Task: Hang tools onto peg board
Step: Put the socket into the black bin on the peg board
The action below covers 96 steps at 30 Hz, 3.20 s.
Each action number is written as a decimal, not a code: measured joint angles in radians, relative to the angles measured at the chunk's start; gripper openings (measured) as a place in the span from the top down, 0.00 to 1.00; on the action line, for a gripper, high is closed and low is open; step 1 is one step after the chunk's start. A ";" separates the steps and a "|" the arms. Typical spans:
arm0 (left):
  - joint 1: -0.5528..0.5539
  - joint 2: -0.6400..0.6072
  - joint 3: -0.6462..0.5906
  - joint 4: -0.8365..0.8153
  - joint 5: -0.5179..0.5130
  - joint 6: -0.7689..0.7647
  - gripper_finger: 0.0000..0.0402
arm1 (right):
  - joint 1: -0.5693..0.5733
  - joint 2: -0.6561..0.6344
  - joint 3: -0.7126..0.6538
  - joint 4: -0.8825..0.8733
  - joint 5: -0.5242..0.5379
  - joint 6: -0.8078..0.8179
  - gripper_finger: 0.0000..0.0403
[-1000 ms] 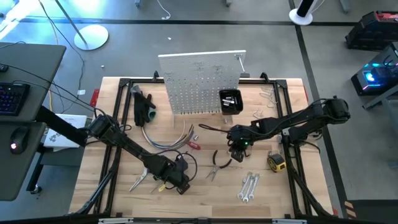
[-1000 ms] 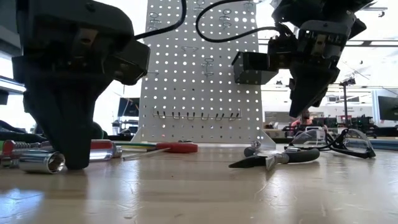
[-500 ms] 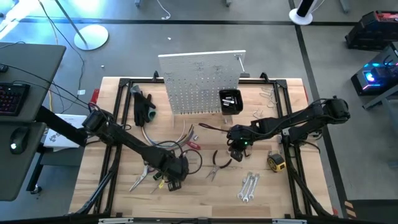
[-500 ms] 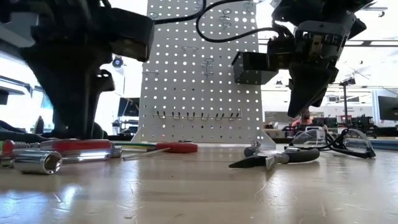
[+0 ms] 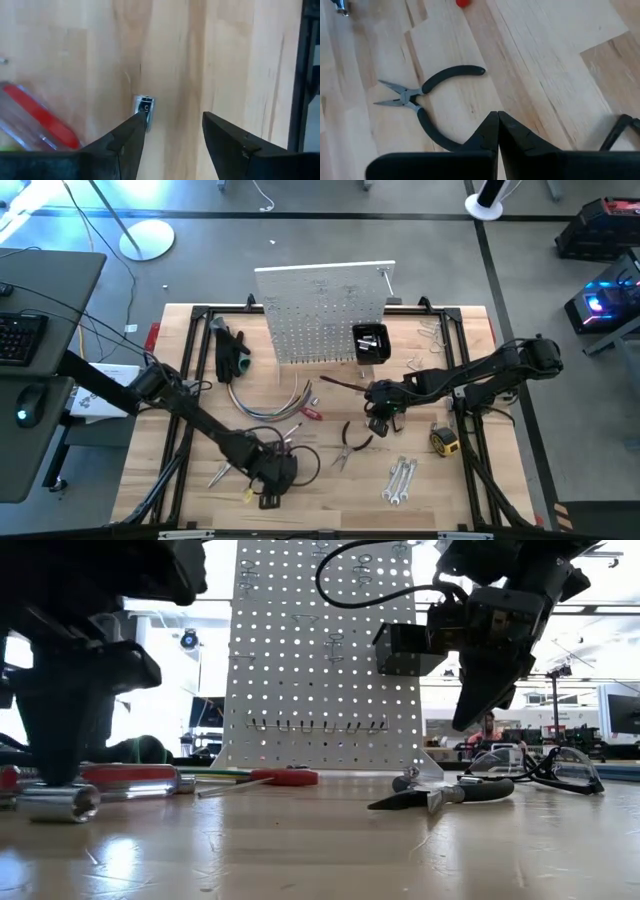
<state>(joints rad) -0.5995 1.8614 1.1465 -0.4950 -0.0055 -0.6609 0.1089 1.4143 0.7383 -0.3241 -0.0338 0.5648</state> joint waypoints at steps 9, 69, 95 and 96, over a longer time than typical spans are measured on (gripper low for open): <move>0.031 0.029 -0.005 -0.023 -0.078 0.035 0.52 | 0.000 0.000 0.000 0.000 0.005 -0.023 1.00; 0.744 -0.047 0.360 0.521 -0.184 0.462 0.89 | -0.004 -0.612 0.000 0.071 0.257 -0.007 1.00; 0.760 0.009 0.552 0.275 -0.100 0.706 0.56 | -0.005 -0.624 0.001 0.132 0.440 0.026 0.99; 0.755 -0.013 0.552 0.253 -0.084 0.686 0.56 | -0.005 -0.624 0.001 0.136 0.435 0.010 0.98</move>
<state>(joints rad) 0.1557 1.8484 1.6989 -0.2423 -0.0899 0.0254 0.1043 0.7898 0.7391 -0.1882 0.4011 0.5750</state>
